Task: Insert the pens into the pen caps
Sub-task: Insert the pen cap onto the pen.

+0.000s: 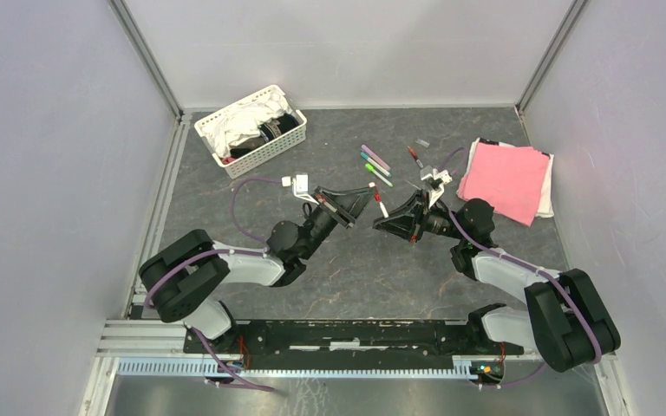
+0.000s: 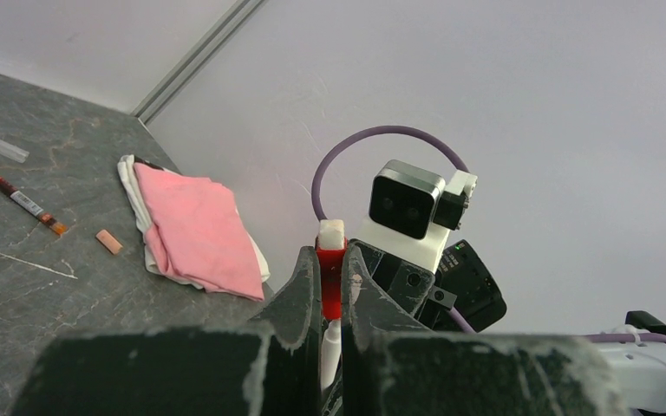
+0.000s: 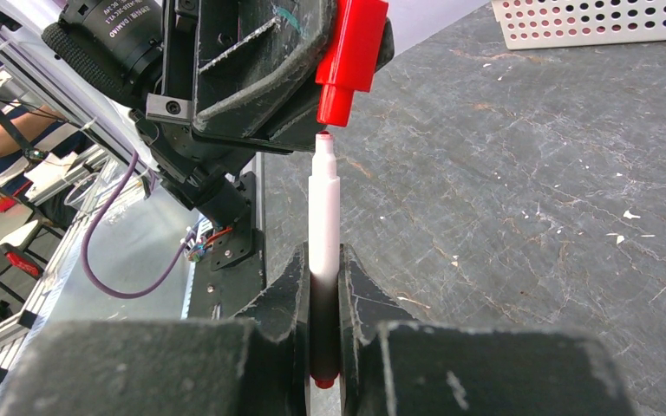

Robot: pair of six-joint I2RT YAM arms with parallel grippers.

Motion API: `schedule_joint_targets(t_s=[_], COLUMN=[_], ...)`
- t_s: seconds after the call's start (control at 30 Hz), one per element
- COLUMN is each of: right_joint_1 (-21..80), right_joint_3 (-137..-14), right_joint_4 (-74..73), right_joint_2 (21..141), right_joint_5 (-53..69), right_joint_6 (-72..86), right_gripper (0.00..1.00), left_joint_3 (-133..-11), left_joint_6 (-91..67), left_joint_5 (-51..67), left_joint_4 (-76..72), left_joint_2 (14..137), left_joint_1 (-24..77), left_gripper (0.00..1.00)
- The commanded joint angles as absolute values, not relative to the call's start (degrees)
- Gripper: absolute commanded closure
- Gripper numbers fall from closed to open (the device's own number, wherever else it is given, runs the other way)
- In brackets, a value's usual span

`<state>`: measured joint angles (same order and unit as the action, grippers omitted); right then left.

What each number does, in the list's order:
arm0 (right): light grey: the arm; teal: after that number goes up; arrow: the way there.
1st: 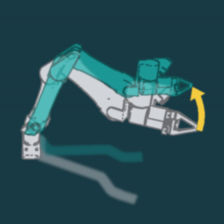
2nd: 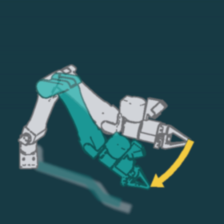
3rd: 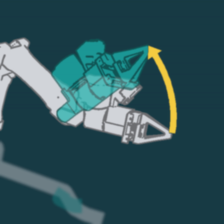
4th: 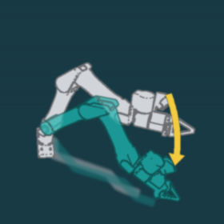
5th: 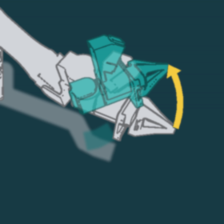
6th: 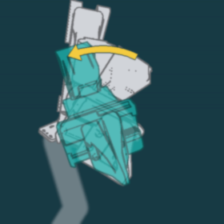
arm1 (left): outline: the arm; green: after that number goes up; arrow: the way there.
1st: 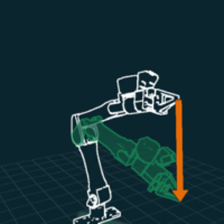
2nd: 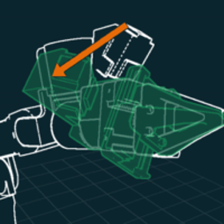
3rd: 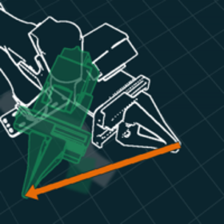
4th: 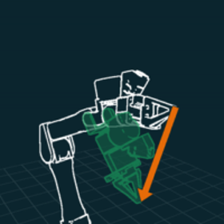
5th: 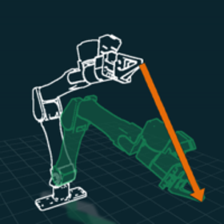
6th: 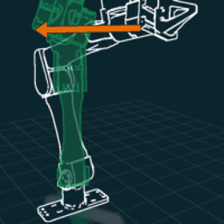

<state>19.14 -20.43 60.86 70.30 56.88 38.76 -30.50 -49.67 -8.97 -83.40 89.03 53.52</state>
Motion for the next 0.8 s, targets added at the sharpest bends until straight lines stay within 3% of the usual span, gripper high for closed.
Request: schedule_joint_targets(t_s=[0.0,0.77], right_joint_1=[19.43,19.44], right_joint_3=[-20.22,-20.66], right_joint_4=[65.30,63.42], right_joint_2=[69.43,69.35], right_joint_5=[56.25,55.72], right_joint_6=[39.46,38.63], right_gripper=[1.00,1.00], left_joint_3=[-32.26,-32.45], left_joint_6=[-51.04,-52.03], left_joint_5=[-9.85,-8.64], left_joint_4=[-86.73,-86.63], left_joint_2=[89.82,90.26], left_joint_1=[54.03,54.67], left_gripper=[0.98,0.98])
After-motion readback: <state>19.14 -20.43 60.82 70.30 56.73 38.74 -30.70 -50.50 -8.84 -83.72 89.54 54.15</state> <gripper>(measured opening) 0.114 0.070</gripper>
